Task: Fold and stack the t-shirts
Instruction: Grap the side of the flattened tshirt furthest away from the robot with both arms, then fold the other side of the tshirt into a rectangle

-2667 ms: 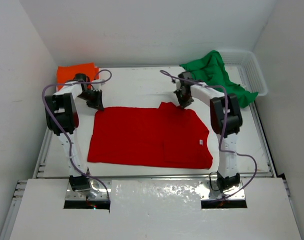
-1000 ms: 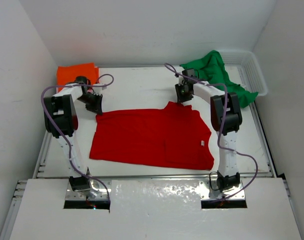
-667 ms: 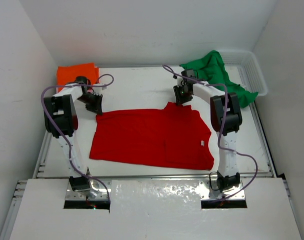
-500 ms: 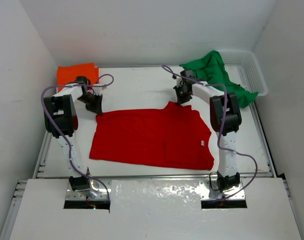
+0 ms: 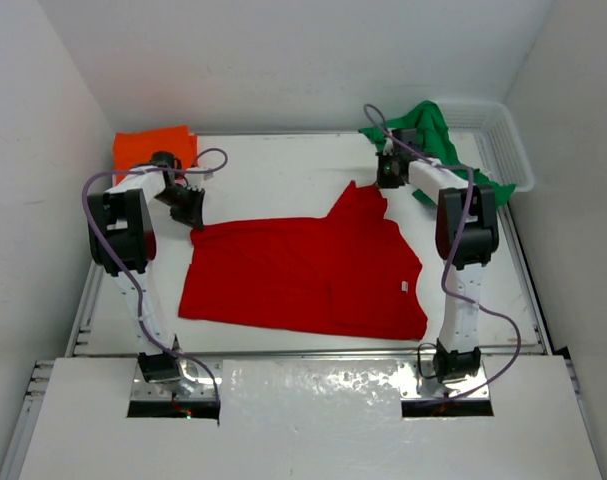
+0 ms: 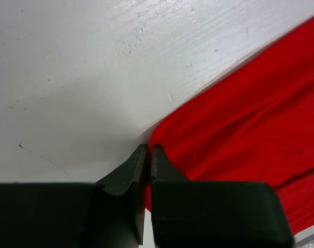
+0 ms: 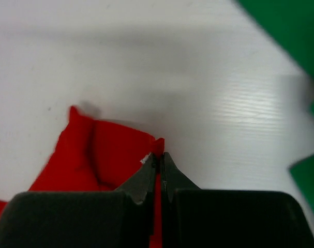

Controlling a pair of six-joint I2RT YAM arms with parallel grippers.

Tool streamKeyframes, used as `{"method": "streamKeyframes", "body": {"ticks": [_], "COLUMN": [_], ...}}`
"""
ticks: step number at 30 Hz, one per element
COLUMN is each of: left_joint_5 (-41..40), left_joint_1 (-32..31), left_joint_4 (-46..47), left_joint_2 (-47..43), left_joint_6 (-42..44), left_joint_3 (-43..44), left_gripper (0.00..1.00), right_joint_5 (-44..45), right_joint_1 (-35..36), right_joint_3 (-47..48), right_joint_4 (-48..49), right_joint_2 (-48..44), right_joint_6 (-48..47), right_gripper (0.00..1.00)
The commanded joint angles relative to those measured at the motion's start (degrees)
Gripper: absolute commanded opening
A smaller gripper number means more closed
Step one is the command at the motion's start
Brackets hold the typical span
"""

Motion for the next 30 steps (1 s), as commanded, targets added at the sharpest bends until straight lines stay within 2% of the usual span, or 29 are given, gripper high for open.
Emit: {"method": "streamKeyframes", "body": {"ticks": [1, 7, 14, 16, 19, 23, 30], "left_joint_5": [0.04, -0.04, 3.38, 5.22, 7.51, 9.18, 9.89], "left_joint_1": [-0.41, -0.49, -0.76, -1.2, -1.37, -1.2, -1.11], "left_joint_4": [0.12, 0.12, 1.35, 1.35, -0.4, -5.4, -13.15], "left_joint_2": [-2.71, -2.62, -4.03, -5.34, -7.54, -11.57, -18.17], "left_joint_6": [0.89, 0.98, 2.64, 4.13, 8.79, 18.78, 32.69], "left_joint_3": [2.17, 2.08, 3.92, 4.89, 4.28, -0.71, -8.63], "left_gripper": [0.0, 0.0, 0.0, 0.0, 0.0, 0.0, 0.0], "right_joint_5": [0.8, 1.15, -8.41, -13.86, -15.55, -12.56, -10.02], "right_joint_1": [-1.13, -1.75, -1.75, -1.66, -1.57, -2.36, -2.54], "right_joint_3": [0.87, -2.29, -3.61, -7.12, -18.87, -38.1, -54.05], "right_joint_4": [4.1, 7.85, 13.84, 15.52, 17.18, 15.88, 4.64], "right_joint_2": [-4.26, -6.27, -12.5, -15.68, -25.32, -43.31, -62.4], "right_joint_6": [2.29, 3.34, 3.69, 4.31, 6.07, 5.1, 5.01], "right_gripper": [0.0, 0.0, 0.0, 0.0, 0.0, 0.0, 0.0]}}
